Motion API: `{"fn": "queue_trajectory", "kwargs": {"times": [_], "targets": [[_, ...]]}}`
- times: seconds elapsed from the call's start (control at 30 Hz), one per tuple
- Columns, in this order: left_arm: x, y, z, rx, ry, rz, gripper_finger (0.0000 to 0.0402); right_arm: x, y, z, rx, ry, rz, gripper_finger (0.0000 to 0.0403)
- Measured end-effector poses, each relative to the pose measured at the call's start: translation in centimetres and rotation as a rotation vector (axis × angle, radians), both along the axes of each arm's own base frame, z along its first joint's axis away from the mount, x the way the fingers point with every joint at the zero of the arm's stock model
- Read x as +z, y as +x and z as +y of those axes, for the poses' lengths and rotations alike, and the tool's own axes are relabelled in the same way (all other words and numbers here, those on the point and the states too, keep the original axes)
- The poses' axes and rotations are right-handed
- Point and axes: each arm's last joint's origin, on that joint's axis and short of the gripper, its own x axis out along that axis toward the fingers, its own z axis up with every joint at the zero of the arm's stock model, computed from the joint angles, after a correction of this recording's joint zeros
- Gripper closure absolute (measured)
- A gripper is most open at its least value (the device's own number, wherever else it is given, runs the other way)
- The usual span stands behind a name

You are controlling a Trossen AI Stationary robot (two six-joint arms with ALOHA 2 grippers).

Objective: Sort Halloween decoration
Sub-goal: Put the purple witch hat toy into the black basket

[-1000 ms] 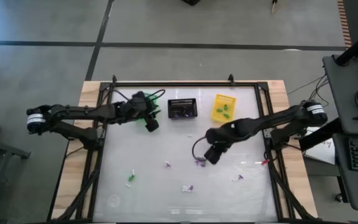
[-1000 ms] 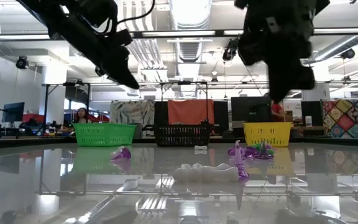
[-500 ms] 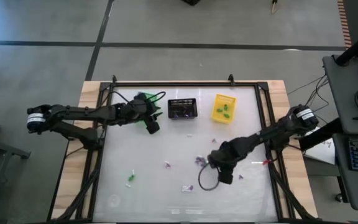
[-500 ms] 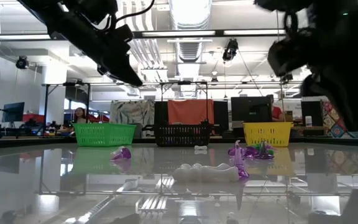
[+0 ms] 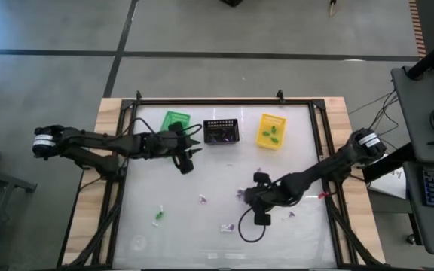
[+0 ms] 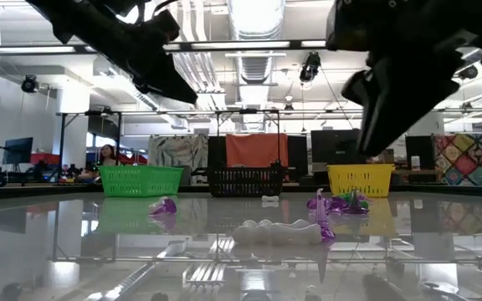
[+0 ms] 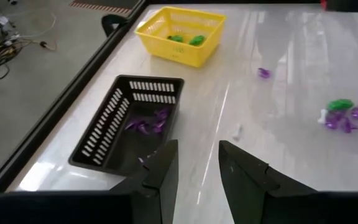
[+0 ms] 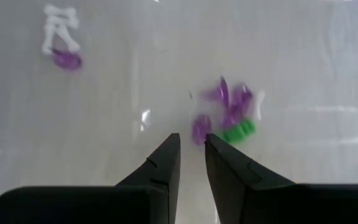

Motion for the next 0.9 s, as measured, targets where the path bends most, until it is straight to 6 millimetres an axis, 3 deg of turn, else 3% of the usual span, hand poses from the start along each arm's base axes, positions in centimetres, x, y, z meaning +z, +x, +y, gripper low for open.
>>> {"fn": "queue_trajectory", "kwargs": {"times": [0.37, 0.9], "targets": [[0.1, 0.1, -0.9, -0.033, -0.002, -0.011, 0.0304, -3.1, 1.3, -0.2, -0.023, -0.046, 0.039, 0.0335], [0.1, 0.1, -0.9, -0.027, 0.002, -0.012, 0.0304, -3.7, 1.8, -0.5, -0.016, -0.031, 0.051, 0.0337]]}}
